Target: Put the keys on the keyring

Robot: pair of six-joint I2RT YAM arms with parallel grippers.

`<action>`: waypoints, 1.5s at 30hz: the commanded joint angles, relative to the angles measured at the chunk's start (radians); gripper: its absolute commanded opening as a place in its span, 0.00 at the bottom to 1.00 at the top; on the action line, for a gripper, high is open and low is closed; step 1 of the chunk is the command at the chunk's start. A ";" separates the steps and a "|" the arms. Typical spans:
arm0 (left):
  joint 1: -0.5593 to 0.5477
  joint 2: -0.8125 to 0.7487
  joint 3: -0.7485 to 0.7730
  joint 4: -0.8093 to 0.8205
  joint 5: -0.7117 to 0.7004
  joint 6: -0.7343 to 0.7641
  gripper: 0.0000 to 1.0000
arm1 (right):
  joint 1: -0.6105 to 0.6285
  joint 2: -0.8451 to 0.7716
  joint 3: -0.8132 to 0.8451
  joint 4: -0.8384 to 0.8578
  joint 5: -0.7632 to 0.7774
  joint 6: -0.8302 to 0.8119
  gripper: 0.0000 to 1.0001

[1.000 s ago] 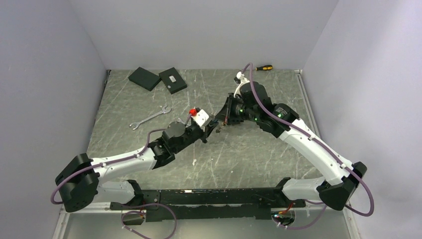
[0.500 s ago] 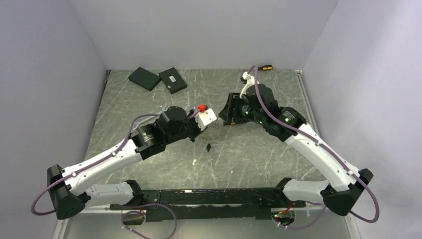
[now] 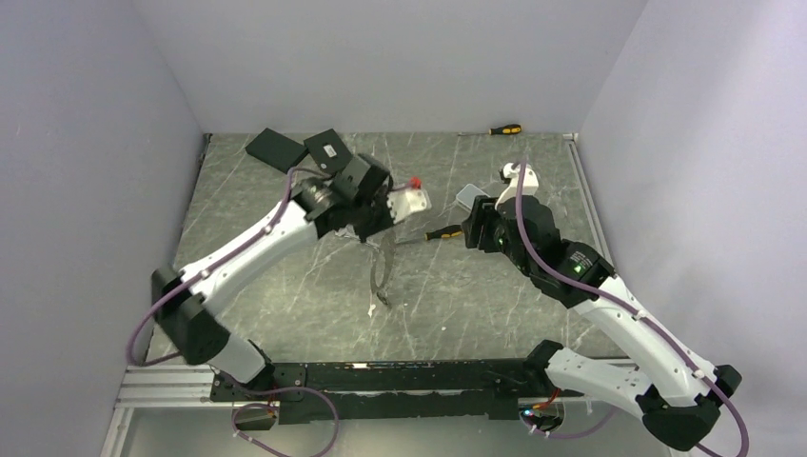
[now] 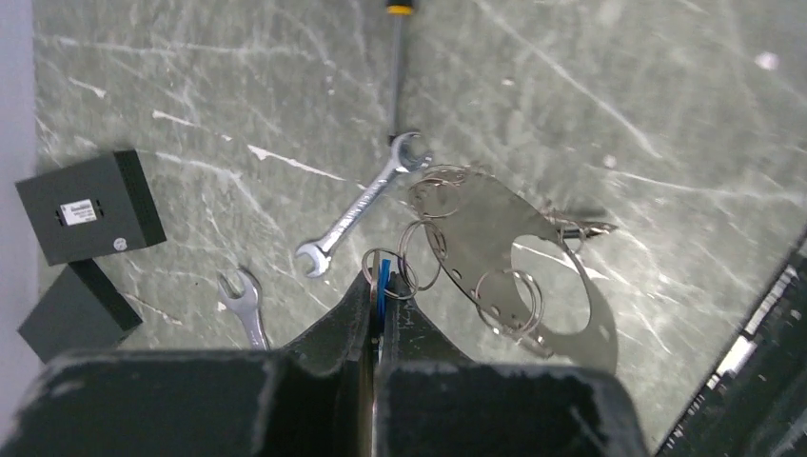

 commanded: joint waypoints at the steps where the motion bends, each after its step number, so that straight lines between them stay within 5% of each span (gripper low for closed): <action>1: 0.120 0.120 0.175 0.043 0.123 0.018 0.00 | -0.005 -0.046 -0.031 0.047 0.168 0.002 0.57; 7: 0.121 0.305 0.474 0.026 0.196 0.019 0.00 | -0.006 -0.105 -0.052 0.037 0.279 -0.003 0.60; 10: 0.121 0.325 0.490 0.052 0.151 -0.010 0.00 | -0.006 -0.124 -0.056 0.038 0.306 -0.022 0.61; 15: 0.122 0.232 0.270 0.120 0.066 -0.090 0.00 | -0.006 -0.123 -0.079 0.041 0.300 -0.028 0.61; 22: 0.130 0.145 -0.193 0.244 0.151 -0.388 0.00 | -0.007 -0.084 -0.115 0.077 0.227 -0.016 0.61; 30: 0.106 0.129 -0.344 0.180 0.229 -0.409 0.00 | -0.007 -0.050 -0.104 0.079 0.203 -0.012 0.61; 33: 0.106 0.139 -0.349 0.141 0.237 -0.399 0.09 | -0.007 -0.045 -0.104 0.077 0.196 -0.003 0.61; 38: 0.105 0.151 -0.316 0.049 0.300 -0.425 0.40 | -0.007 -0.052 -0.100 0.065 0.199 0.009 0.64; 39: 0.105 0.137 -0.312 0.038 0.315 -0.423 0.52 | -0.007 -0.056 -0.100 0.061 0.203 0.008 0.67; 40: 0.106 0.117 -0.310 0.028 0.324 -0.424 0.82 | -0.007 -0.060 -0.101 0.060 0.204 0.008 0.68; 41: 0.106 0.090 -0.308 0.024 0.323 -0.426 0.97 | -0.007 -0.064 -0.099 0.060 0.205 0.004 0.71; 45: 0.108 -0.006 -0.272 -0.008 0.238 -0.427 0.99 | -0.007 -0.086 -0.101 0.088 0.174 -0.019 0.78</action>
